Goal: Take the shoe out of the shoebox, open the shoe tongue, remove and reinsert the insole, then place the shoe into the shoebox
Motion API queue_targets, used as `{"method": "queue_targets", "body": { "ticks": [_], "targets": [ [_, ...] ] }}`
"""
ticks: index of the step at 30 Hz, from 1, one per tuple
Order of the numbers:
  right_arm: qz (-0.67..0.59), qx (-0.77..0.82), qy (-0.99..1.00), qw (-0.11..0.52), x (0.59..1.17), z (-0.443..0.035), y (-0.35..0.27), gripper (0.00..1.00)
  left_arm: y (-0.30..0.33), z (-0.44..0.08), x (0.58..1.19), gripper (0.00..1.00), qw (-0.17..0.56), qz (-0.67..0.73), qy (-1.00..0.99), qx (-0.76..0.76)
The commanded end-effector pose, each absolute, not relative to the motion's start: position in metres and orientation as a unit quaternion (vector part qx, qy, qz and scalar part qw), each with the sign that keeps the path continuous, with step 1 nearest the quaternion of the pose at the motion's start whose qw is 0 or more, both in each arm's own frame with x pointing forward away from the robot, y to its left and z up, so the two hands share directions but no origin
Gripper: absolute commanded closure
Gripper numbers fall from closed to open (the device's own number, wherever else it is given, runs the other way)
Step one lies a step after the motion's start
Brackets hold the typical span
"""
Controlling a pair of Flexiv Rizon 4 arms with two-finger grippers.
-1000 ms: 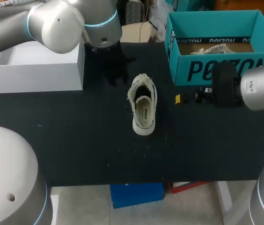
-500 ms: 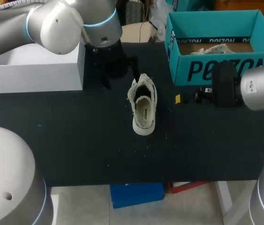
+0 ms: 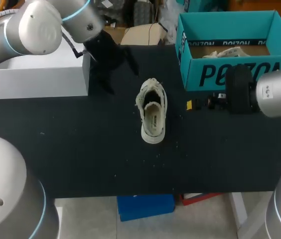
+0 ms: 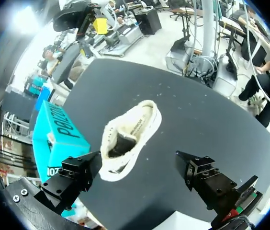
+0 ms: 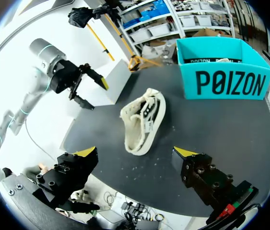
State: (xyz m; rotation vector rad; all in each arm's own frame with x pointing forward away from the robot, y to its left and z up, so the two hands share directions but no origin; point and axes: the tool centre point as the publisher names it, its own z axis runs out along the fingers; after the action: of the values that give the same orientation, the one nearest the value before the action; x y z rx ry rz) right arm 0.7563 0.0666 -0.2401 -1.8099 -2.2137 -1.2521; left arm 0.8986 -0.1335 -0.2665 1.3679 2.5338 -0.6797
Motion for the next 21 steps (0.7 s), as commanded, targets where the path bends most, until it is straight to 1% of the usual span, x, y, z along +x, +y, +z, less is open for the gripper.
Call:
{"method": "queue_targets", "body": {
  "ticks": [1, 5, 7, 8, 9, 12, 13, 16, 18, 21],
  "targets": [
    [-0.401, -0.58, -0.709, 0.01, 0.756, -0.24, 0.067, 0.0, -0.131, -0.272, 0.897, 0.0, 0.106, -0.236, 0.85, 0.458],
    [-0.401, -0.58, -0.709, 0.01, 0.756, -0.24, 0.067, 0.0, -0.131, -0.272, 0.897, 0.0, 0.106, -0.236, 0.85, 0.458],
    [-0.401, -0.58, -0.709, 0.01, 0.756, -0.24, 0.067, 0.0, -0.129, -0.275, 0.898, 0.0, 0.036, -0.252, 0.874, 0.414],
    [-0.401, -0.58, -0.709, 0.01, 0.756, -0.24, 0.067, 0.0, -0.127, -0.274, 0.9, 0.0, 0.027, -0.255, 0.887, 0.385],
    [-0.401, -0.58, -0.709, 0.01, 0.756, -0.24, 0.067, 0.0, -0.126, -0.274, 0.9, 0.0, -0.006, -0.26, 0.899, 0.353],
    [-0.401, -0.58, -0.709, 0.01, 0.756, -0.24, 0.067, 0.0, -0.118, -0.268, 0.9, 0.0, -0.065, -0.271, 0.915, 0.29],
    [-0.401, -0.58, -0.709, 0.01, 0.756, -0.24, 0.067, 0.0, -0.116, -0.266, 0.899, 0.0, -0.075, -0.273, 0.917, 0.282],
    [-0.401, -0.58, -0.709, 0.01, 0.756, -0.24, 0.067, 0.0, -0.108, -0.26, 0.899, 0.0, -0.098, -0.279, 0.929, 0.222],
    [-0.401, -0.58, -0.709, 0.01, 0.756, -0.24, 0.067, 0.0, -0.103, -0.257, 0.9, 0.0, -0.081, -0.271, 0.94, 0.194],
    [-0.401, -0.58, -0.709, 0.01, 0.756, -0.24, 0.067, 0.0, -0.093, -0.258, 0.901, 0.0, -0.074, -0.28, 0.947, 0.143]
  ]
}}
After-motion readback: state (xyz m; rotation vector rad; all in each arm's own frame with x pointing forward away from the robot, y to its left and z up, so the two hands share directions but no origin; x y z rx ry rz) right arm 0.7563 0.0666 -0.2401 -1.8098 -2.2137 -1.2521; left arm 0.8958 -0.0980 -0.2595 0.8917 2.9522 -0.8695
